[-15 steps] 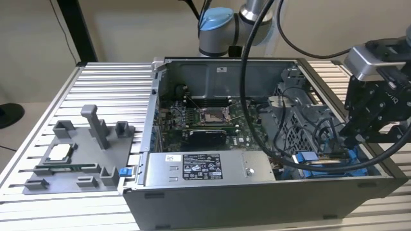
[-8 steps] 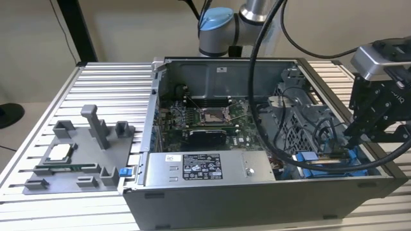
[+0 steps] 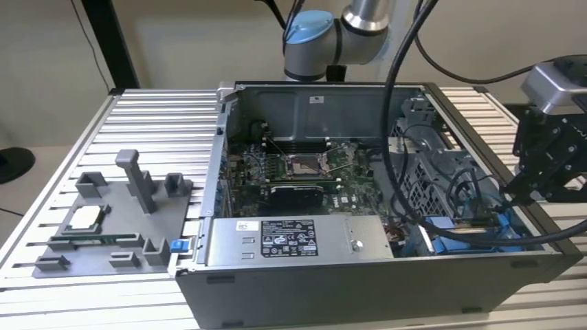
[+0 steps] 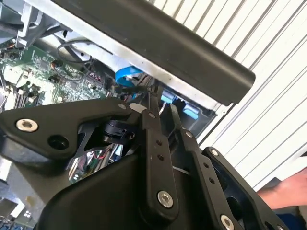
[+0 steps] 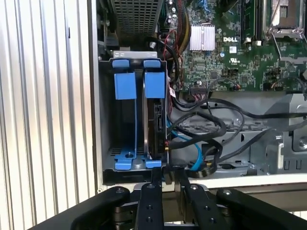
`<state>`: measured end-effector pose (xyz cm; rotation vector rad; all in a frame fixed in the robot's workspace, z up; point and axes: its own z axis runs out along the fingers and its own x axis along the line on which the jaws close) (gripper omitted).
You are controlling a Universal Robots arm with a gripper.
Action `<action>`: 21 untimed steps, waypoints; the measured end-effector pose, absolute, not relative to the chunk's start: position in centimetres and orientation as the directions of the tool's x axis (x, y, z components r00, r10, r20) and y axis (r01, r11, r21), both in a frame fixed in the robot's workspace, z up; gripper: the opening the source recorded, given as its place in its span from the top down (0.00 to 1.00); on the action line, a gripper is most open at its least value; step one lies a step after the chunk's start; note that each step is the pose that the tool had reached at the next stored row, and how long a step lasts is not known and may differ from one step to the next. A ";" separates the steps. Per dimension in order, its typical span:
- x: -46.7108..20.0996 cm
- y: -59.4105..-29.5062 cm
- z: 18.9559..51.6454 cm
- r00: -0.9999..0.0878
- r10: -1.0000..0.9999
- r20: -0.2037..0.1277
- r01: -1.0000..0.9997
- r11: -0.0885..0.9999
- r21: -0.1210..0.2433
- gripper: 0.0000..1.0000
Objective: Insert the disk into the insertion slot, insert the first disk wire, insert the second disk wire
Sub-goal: 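Insert the first disk wire, then insert the second disk wire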
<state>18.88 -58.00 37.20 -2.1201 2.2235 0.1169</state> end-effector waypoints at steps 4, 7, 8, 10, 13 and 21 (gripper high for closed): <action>19.8 -58.0 37.2 -0.047 -0.994 -0.101 -0.999 0.047 0.011 1.00; 20.5 -58.0 37.2 -0.047 -0.994 -0.101 -0.999 0.046 0.013 1.00; 20.7 -58.0 37.2 -0.047 -0.994 -0.101 -0.999 0.046 0.014 1.00; 21.0 -58.0 37.2 -0.047 -0.994 -0.100 -0.999 0.046 0.014 1.00; 21.0 -58.0 37.2 -0.047 -0.994 -0.101 -0.999 0.046 0.014 1.00; 21.0 -58.0 37.2 -0.044 -0.994 -0.099 -0.998 0.038 0.056 1.00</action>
